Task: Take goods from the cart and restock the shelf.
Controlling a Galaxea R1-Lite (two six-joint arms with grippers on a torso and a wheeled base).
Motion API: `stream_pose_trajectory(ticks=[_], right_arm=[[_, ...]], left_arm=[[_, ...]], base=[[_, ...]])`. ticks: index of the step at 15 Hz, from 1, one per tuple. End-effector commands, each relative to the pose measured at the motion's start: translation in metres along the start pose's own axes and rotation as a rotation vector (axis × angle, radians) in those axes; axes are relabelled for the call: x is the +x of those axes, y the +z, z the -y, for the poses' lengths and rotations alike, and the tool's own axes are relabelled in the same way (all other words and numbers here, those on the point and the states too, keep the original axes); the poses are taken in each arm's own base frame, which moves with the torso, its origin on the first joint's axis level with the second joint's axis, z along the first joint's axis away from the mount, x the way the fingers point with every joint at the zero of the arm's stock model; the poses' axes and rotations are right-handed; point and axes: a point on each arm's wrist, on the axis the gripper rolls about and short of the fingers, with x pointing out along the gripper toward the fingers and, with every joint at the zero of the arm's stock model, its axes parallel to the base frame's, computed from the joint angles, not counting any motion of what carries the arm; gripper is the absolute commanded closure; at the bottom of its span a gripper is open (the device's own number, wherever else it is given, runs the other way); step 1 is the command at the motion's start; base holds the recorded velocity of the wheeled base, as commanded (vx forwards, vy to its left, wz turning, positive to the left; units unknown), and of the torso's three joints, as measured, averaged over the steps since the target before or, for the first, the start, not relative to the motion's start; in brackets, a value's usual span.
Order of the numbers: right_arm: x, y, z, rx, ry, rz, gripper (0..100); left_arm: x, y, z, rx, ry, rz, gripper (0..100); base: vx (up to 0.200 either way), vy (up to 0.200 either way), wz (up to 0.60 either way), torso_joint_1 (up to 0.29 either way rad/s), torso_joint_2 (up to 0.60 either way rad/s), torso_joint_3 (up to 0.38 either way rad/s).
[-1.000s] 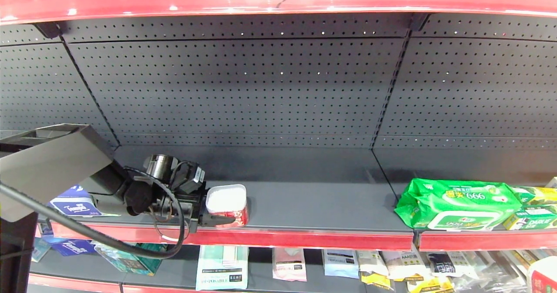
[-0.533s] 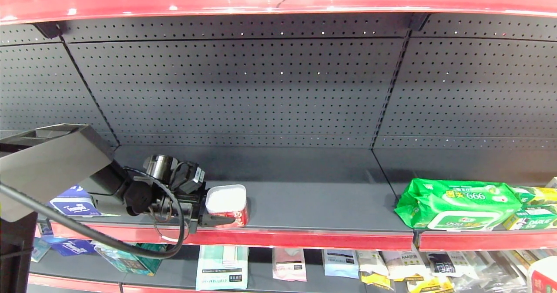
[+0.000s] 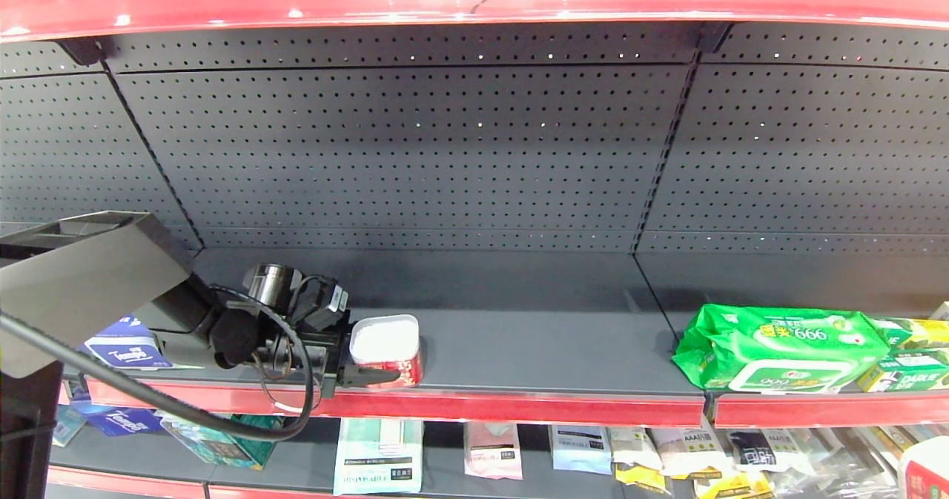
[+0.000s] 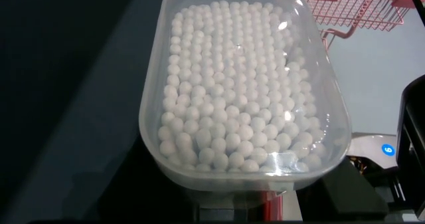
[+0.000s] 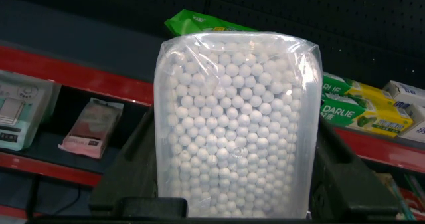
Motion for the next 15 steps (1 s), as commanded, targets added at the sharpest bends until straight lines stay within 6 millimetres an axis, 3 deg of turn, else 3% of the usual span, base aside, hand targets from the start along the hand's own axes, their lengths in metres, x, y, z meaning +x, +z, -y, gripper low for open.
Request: stream_pose_trajectory(ticks=[1, 2, 5, 10, 15], right_arm=[[0.0, 0.0, 0.0, -0.001, 0.001, -0.001, 100], [0.0, 0.0, 0.0, -0.001, 0.001, -0.001, 100], [0.0, 0.0, 0.0, -0.001, -0.001, -0.002, 100], [0.0, 0.0, 0.0, -0.005, -0.001, -0.002, 100], [0.0, 0.0, 0.0, -0.009, -0.001, -0.002, 100]], left_arm=[[0.0, 0.0, 0.0, -0.004, 0.0, -0.001, 100], [0.0, -0.001, 0.002, -0.02, -0.003, -0.003, 0], [-0.003, 0.0, 0.004, -0.031, 0.002, -0.004, 0], [-0.025, -0.003, -0.004, -0.03, 0.072, -0.01, 0], [-0.028, -0.004, -0.005, -0.03, 0.082, -0.012, 0]], base=[[0.0, 0.0, 0.0, 0.0, 0.0, 0.0], [0.0, 0.0, 0.0, 0.0, 0.0, 0.0], [0.0, 0.0, 0.0, 0.0, 0.0, 0.0], [0.0, 0.0, 0.0, 0.0, 0.0, 0.0], [0.0, 0.0, 0.0, 0.0, 0.0, 0.0]])
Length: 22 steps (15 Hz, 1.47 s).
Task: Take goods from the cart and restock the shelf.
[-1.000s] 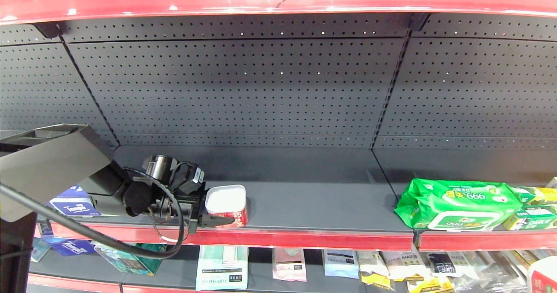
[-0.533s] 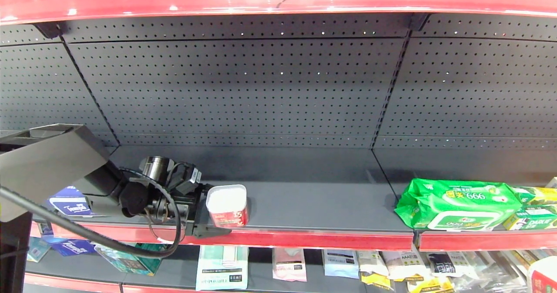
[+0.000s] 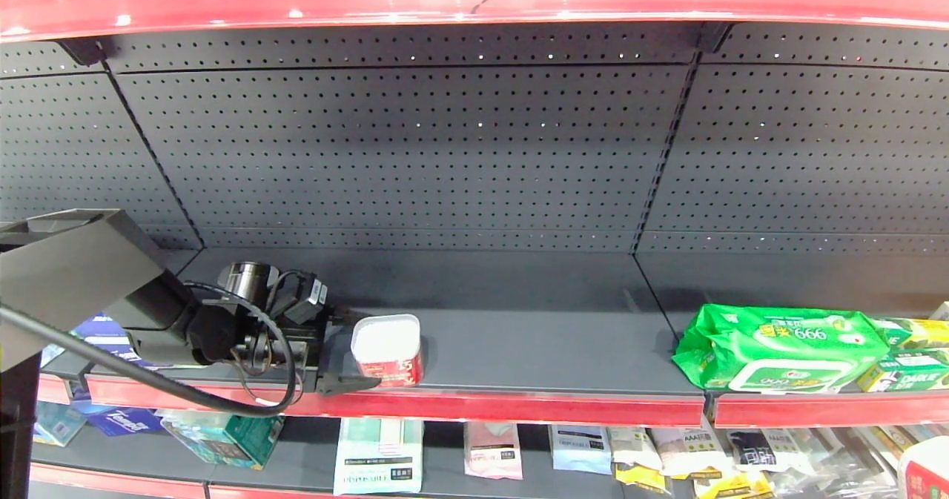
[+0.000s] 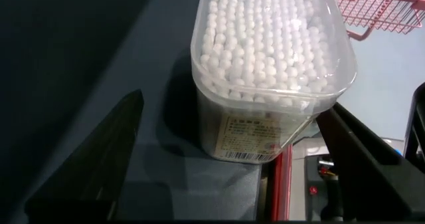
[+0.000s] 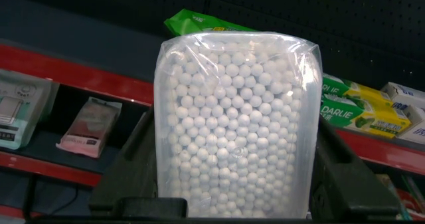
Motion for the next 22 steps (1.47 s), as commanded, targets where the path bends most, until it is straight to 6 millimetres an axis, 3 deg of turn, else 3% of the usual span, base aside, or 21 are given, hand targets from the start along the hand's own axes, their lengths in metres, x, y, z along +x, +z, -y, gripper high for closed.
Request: stream_pose_trajectory(ticks=[1, 19, 22], right_arm=[[0.0, 0.0, 0.0, -0.003, 0.002, -0.001, 100], [0.0, 0.0, 0.0, -0.006, 0.0, 0.0, 100], [0.0, 0.0, 0.0, -0.006, 0.001, 0.0, 100]], left_arm=[[0.0, 0.0, 0.0, 0.001, 0.001, 0.0, 0], [-0.007, -0.001, -0.006, -0.003, 0.039, -0.017, 0], [-0.018, 0.027, 0.0, -0.015, 0.048, 0.014, 0]], base=[[0.0, 0.0, 0.0, 0.0, 0.0, 0.0], [0.0, 0.0, 0.0, 0.0, 0.0, 0.0], [0.0, 0.0, 0.0, 0.0, 0.0, 0.0]])
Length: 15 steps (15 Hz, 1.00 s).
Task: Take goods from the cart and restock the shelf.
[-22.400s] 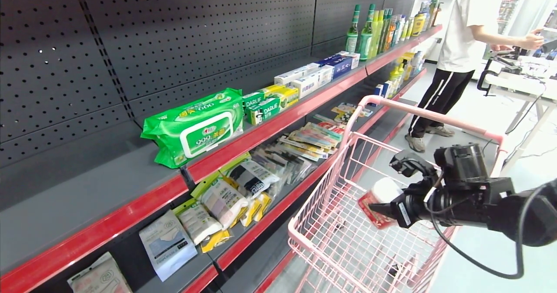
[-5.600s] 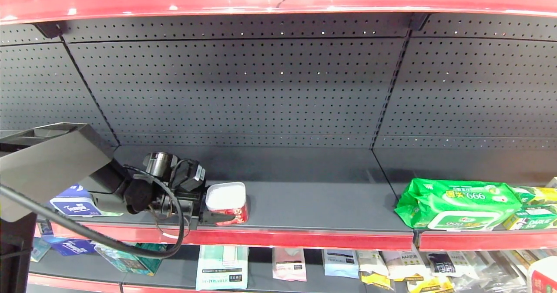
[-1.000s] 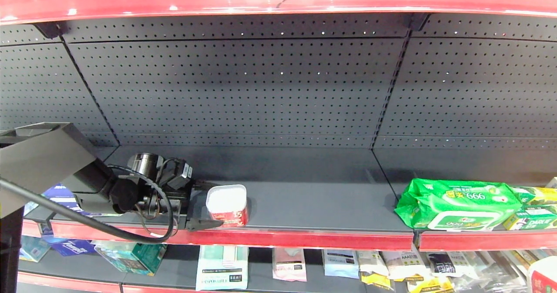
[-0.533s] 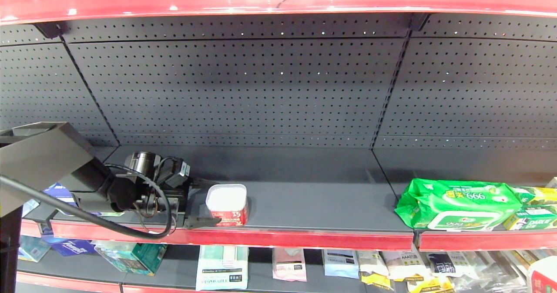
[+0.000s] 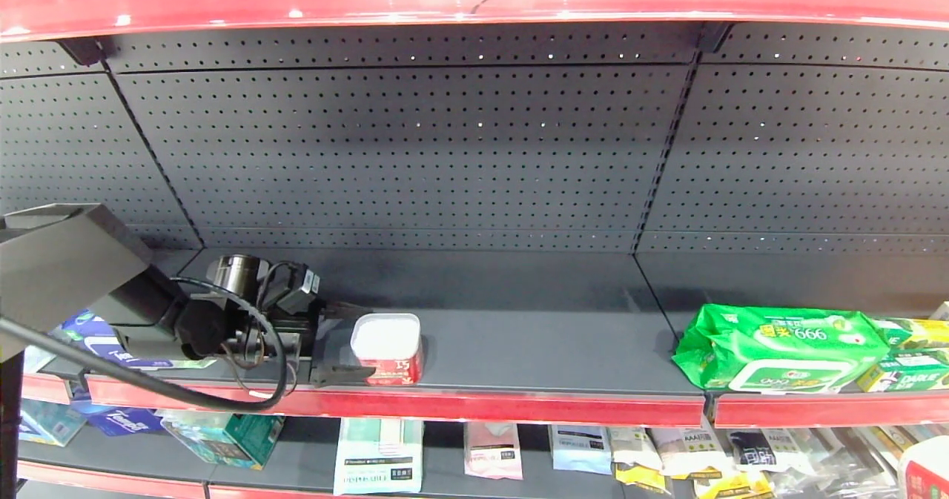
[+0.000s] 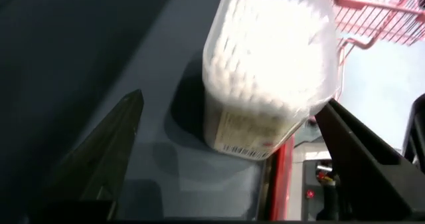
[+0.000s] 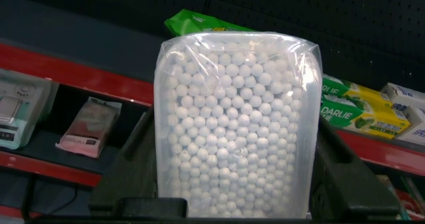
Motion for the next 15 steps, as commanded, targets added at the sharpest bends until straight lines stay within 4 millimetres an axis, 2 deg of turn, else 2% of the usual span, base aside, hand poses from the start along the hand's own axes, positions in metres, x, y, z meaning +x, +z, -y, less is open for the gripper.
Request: stream_pose_trajectory(ticks=[1, 6, 8, 9, 11, 14, 15], right_arm=[[0.0, 0.0, 0.0, 0.001, 0.001, -0.002, 100], [0.0, 0.0, 0.0, 0.008, 0.003, -0.002, 100], [0.0, 0.0, 0.0, 0.01, 0.003, -0.002, 100], [0.0, 0.0, 0.0, 0.013, 0.003, -0.002, 100], [0.0, -0.001, 0.0, 0.023, 0.003, -0.004, 100], [0.0, 0.0, 0.0, 0.053, 0.004, -0.003, 100], [0.0, 0.0, 0.0, 0.051, 0.007, -0.003, 100]], left_arm=[[-0.01, 0.028, 0.006, 0.029, 0.005, 0.034, 0], [-0.023, 0.068, 0.023, 0.012, 0.023, 0.062, 0], [-0.028, 0.076, 0.015, 0.043, 0.083, 0.048, 0], [-0.038, 0.082, 0.005, 0.073, 0.172, 0.028, 0], [-0.046, 0.089, -0.001, 0.085, 0.272, 0.009, 0], [-0.059, 0.118, -0.011, 0.053, 0.718, 0.057, 0], [-0.054, 0.128, -0.01, 0.007, 0.895, 0.116, 0]], base=[[0.0, 0.0, 0.0, 0.0, 0.0, 0.0], [0.0, 0.0, 0.0, 0.0, 0.0, 0.0], [0.0, 0.0, 0.0, 0.0, 0.0, 0.0], [0.0, 0.0, 0.0, 0.0, 0.0, 0.0], [0.0, 0.0, 0.0, 0.0, 0.0, 0.0], [0.0, 0.0, 0.0, 0.0, 0.0, 0.0], [0.0, 0.0, 0.0, 0.0, 0.0, 0.0]])
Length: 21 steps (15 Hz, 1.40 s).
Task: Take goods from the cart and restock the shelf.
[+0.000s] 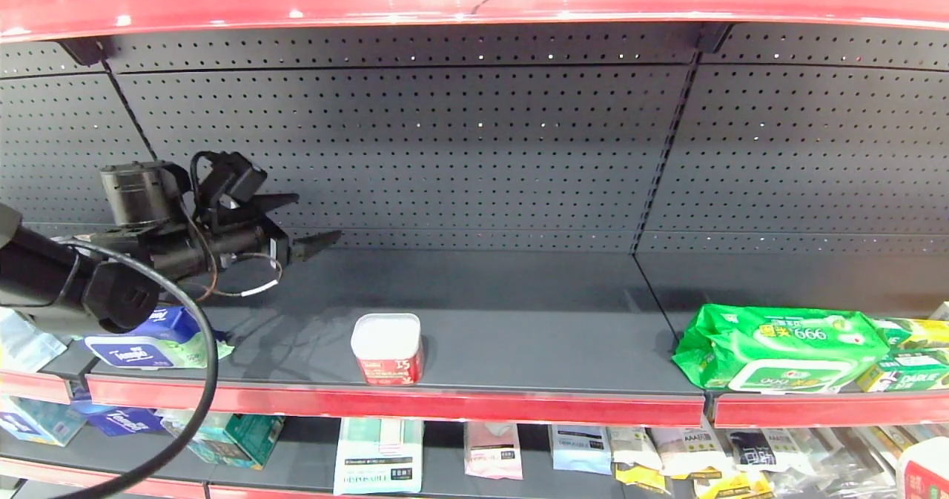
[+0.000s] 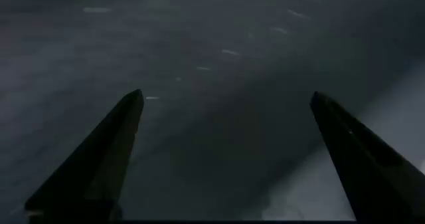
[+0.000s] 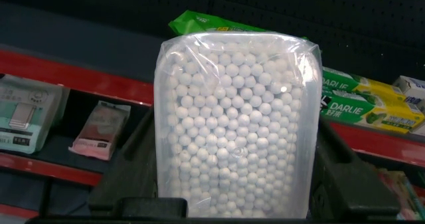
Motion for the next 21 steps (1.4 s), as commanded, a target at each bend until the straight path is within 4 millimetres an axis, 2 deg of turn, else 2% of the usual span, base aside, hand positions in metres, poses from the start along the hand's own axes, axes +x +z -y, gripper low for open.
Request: stream_pose_trajectory(ticks=[1, 3, 4, 5, 8, 10, 11, 13, 15, 17, 21], right_arm=[[0.0, 0.0, 0.0, 0.0, 0.004, -0.001, 100], [0.0, 0.0, 0.0, 0.0, 0.004, -0.001, 100], [0.0, 0.0, 0.0, 0.0, -0.002, -0.002, 100], [0.0, 0.0, 0.0, 0.0, -0.004, -0.003, 100], [0.0, 0.0, 0.0, 0.008, -0.004, -0.004, 100], [0.0, 0.0, 0.0, 0.013, 0.015, -0.003, 100], [0.0, 0.0, 0.0, 0.012, 0.049, 0.007, 100], [-0.001, 0.003, 0.001, 0.011, 0.049, 0.023, 100], [-0.001, 0.016, 0.004, 0.012, 0.053, 0.034, 100], [0.002, 0.03, 0.006, 0.009, 0.061, 0.024, 100], [0.006, 0.035, 0.007, 0.011, 0.065, 0.011, 100]], left_arm=[[0.003, 0.021, 0.014, -0.129, 0.325, 0.075, 0], [0.003, 0.021, 0.014, -0.129, 0.325, 0.075, 0], [-0.036, 0.038, 0.038, -0.235, 0.557, -0.003, 0], [-0.081, 0.04, 0.063, -0.269, 0.541, -0.086, 0], [-0.164, 0.053, 0.107, -0.318, 0.43, -0.081, 0], [-0.216, 0.048, 0.142, -0.317, 0.337, -0.092, 0], [-0.258, 0.041, 0.17, -0.281, 0.26, -0.109, 0], [-0.31, 0.029, 0.201, -0.262, 0.225, -0.096, 0], [-0.345, 0.018, 0.222, -0.256, 0.208, -0.086, 0], [-0.367, 0.007, 0.236, -0.256, 0.21, -0.082, 0], [-0.366, 0.003, 0.237, -0.221, 0.207, -0.116, 0]], base=[[0.0, 0.0, 0.0, 0.0, 0.0, 0.0], [0.0, 0.0, 0.0, 0.0, 0.0, 0.0], [0.0, 0.0, 0.0, 0.0, 0.0, 0.0], [0.0, 0.0, 0.0, 0.0, 0.0, 0.0], [0.0, 0.0, 0.0, 0.0, 0.0, 0.0], [0.0, 0.0, 0.0, 0.0, 0.0, 0.0], [0.0, 0.0, 0.0, 0.0, 0.0, 0.0], [0.0, 0.0, 0.0, 0.0, 0.0, 0.0], [0.0, 0.0, 0.0, 0.0, 0.0, 0.0], [0.0, 0.0, 0.0, 0.0, 0.0, 0.0], [0.0, 0.0, 0.15, 0.001, 0.0, -0.001]])
